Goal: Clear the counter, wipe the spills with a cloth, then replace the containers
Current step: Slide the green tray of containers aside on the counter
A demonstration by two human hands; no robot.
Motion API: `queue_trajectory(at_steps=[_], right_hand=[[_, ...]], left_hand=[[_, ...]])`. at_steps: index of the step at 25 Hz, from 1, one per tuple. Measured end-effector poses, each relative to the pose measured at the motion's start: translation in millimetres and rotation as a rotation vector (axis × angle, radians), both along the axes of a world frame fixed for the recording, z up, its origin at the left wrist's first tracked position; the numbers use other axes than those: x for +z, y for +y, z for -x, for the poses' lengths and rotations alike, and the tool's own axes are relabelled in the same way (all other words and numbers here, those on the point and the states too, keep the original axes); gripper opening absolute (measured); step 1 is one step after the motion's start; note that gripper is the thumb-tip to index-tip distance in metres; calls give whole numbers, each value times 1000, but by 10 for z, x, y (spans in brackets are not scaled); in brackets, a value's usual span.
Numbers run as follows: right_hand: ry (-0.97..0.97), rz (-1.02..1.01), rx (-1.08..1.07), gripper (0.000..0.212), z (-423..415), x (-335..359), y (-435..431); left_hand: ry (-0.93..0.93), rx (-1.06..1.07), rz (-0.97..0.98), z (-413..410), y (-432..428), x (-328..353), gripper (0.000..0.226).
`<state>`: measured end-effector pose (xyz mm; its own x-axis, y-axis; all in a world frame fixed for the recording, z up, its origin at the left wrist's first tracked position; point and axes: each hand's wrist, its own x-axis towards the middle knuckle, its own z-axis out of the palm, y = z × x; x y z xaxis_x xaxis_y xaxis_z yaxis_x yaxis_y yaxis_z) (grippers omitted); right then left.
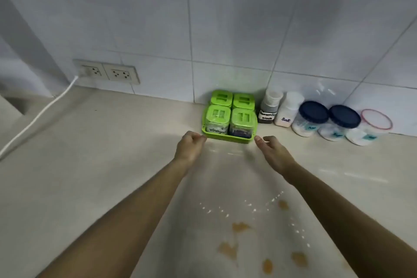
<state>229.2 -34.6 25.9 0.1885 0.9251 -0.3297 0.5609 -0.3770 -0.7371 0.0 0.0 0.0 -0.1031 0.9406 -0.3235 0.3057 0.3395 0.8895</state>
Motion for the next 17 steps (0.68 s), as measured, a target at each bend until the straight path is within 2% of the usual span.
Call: queue_trajectory(at_steps=[3,7,9,12,17], right_hand=[[206,43,-149,77,-69,-168,284],[432,89,-220,68,-26,-247,586],[471,39,-262,62,39,-297,729],[495,10,-345,51,81,-324,854],[484,29,-270,36,345,-228,809]], left_hand=[[-280,130,48,-24,312,-130,32],[-421,188,82,-108,571,-233,32],[-384,174,69,-145,652,-244,39],[-315,123,74,-136,783,-174,32],[-283,0,166,348,706,-2,48]])
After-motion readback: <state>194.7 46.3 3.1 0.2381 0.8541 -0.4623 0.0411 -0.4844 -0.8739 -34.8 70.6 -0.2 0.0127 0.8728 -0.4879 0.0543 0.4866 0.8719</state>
